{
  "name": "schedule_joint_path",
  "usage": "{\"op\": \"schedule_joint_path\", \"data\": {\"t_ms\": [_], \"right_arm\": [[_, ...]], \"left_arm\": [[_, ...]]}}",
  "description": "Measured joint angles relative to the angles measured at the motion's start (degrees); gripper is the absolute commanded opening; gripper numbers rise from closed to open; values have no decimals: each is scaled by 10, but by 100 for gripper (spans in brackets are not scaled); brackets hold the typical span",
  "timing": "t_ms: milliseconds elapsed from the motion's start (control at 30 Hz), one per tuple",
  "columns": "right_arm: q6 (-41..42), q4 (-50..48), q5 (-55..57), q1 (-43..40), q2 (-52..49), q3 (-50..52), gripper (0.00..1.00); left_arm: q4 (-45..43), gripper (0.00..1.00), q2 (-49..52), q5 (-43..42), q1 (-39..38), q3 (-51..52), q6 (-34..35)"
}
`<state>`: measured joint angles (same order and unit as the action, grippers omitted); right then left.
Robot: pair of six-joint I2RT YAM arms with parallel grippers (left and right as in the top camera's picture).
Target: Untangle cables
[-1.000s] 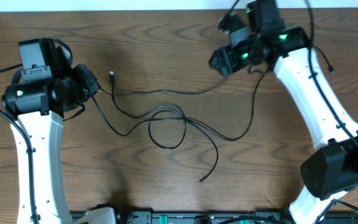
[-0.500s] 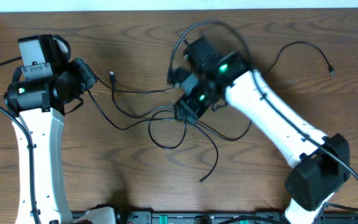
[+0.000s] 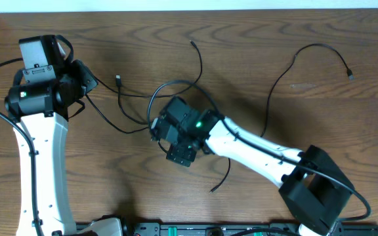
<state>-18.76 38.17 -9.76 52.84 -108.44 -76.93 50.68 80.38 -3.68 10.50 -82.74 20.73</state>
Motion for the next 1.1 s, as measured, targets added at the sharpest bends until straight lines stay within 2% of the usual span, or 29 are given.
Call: {"op": "schedule_joint_path", "data": {"t_ms": [333, 533, 867, 1100], "right_arm": [[-9, -85, 69, 18, 0, 64, 68], [-9, -92, 72, 24, 0, 85, 68], [-9, -105, 72, 39, 0, 89, 61], [-7, -106, 72, 39, -3, 89, 61]], "left_arm": [[1, 7, 0, 2, 0, 0, 0], [1, 8, 0, 2, 0, 0, 0], [1, 8, 0, 3, 0, 0, 0], [1, 8, 0, 6, 0, 0, 0]]}}
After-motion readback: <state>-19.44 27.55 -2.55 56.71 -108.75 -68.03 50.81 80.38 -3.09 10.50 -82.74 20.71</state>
